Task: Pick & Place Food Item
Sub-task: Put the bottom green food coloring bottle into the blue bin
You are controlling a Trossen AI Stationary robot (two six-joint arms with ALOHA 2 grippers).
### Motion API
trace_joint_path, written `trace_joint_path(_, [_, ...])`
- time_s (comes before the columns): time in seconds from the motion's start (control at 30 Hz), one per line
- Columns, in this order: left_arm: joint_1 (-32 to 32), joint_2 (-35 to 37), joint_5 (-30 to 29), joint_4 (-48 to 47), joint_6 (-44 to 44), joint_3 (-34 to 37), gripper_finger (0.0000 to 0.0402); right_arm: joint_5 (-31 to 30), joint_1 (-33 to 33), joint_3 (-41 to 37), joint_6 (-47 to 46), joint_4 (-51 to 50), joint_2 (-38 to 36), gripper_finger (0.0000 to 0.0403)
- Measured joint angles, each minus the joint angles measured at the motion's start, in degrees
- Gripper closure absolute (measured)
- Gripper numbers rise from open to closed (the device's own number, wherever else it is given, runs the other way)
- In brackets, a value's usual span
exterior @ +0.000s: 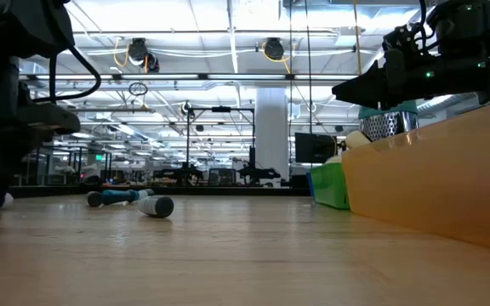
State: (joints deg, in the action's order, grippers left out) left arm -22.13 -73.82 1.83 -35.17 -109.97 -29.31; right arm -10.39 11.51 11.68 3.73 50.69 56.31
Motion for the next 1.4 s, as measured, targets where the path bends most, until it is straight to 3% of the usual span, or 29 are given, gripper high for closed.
trace_joint_path(0.13, [0.3, 0.0, -0.5, -0.2, 3.5, 0.0, 0.0320, 0.0, 0.0, 0.0, 0.0, 0.0, 0.0, 0.0207])
trace_joint_path(0.4, [0.2, 0.0, -2.4, -0.9, 13.2, -0.1, 0.0306, 0.0, 0.0, 0.0, 0.0, 0.0, 0.0, 0.0207])
trace_joint_path(0.53, [0.2, 1.4, -3.6, -1.1, 16.1, -0.1, 0.0326, 0.1, 0.0, 0.0, 0.0, 0.0, 0.0, 0.0207])
trace_joint_path(0.8, [0.4, 5.4, -13.7, -0.7, 25.1, -3.0, 0.0353, 3.5, -0.5, 0.0, 0.1, 0.0, 1.3, 0.0207])
trace_joint_path(0.9, [0.6, 6.2, -18.0, 1.7, 32.4, -5.3, 0.0343, 3.5, -1.9, 0.0, 1.5, 0.0, 1.9, 0.0206])
trace_joint_path(1.03, [1.6, 6.4, -20.7, 9.9, 49.0, -8.3, 0.0346, 3.1, -4.9, 0.0, 5.6, 2.3, 2.5, 0.0207])
trace_joint_path(1.17, [4.2, 6.3, -19.0, 23.7, 67.8, -9.7, 0.0350, 2.9, -9.3, 3.0, 13.9, 2.6, 3.4, 0.0207])
trace_joint_path(1.27, [7.2, 6.2, -13.6, 34.2, 79.2, -9.7, 0.0347, 2.8, -12.5, 7.9, 20.5, 0.3, 5.9, 0.0206])
trace_joint_path(1.4, [11.4, 5.7, -4.5, 44.4, 87.7, -9.8, 0.0345, 2.8, -15.6, 15.6, 26.6, -5.8, 11.5, 0.0206])
